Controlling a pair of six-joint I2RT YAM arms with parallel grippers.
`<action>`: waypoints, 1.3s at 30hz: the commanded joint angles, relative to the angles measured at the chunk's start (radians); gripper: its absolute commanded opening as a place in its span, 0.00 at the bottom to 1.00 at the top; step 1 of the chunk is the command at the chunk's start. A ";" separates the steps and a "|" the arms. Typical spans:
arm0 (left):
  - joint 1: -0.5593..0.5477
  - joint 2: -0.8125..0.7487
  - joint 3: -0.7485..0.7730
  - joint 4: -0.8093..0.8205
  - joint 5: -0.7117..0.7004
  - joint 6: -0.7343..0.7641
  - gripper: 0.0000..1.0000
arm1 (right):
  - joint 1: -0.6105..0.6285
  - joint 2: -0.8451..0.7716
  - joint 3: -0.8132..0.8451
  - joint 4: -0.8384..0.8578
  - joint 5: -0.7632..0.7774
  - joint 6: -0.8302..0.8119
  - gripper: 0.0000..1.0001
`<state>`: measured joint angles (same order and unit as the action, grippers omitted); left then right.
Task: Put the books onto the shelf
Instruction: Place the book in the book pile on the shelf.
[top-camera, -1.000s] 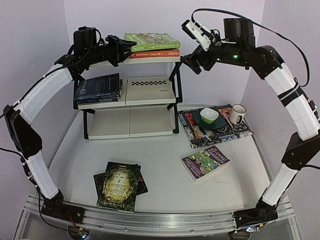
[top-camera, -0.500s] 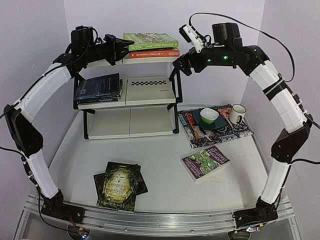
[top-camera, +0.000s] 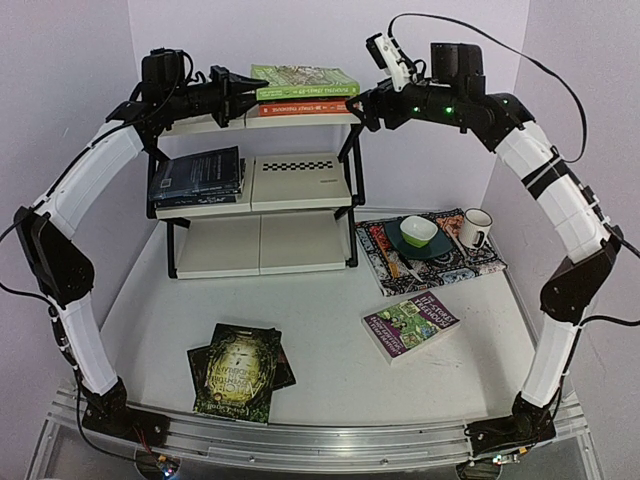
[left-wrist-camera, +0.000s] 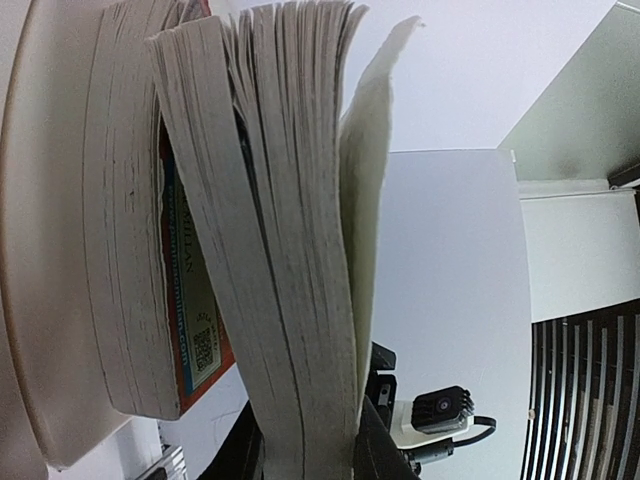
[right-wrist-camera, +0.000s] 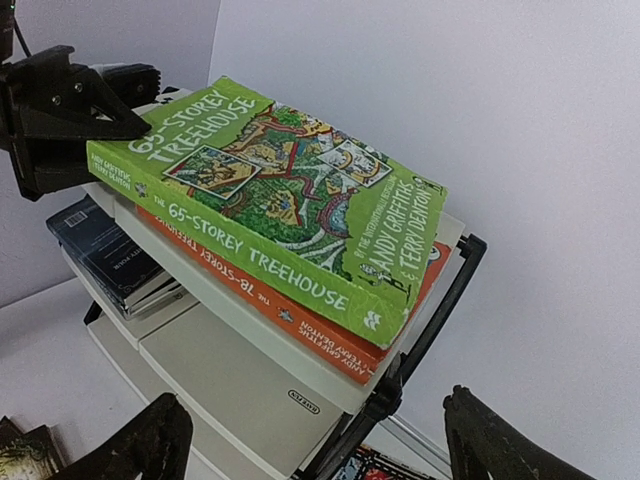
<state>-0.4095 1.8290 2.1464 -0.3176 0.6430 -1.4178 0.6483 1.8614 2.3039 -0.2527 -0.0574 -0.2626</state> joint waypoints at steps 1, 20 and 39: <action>0.005 -0.015 0.085 0.074 0.052 0.010 0.10 | -0.005 0.038 0.036 0.090 -0.024 0.022 0.86; 0.017 0.016 0.090 0.072 0.057 0.012 0.16 | -0.011 0.095 0.029 0.223 0.001 0.078 0.98; 0.023 0.036 0.102 0.072 0.045 0.011 0.20 | -0.009 0.144 0.006 0.417 0.029 0.145 0.98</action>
<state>-0.3969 1.8709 2.1803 -0.3405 0.6880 -1.4143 0.6399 2.0163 2.3100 0.0353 -0.0402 -0.1383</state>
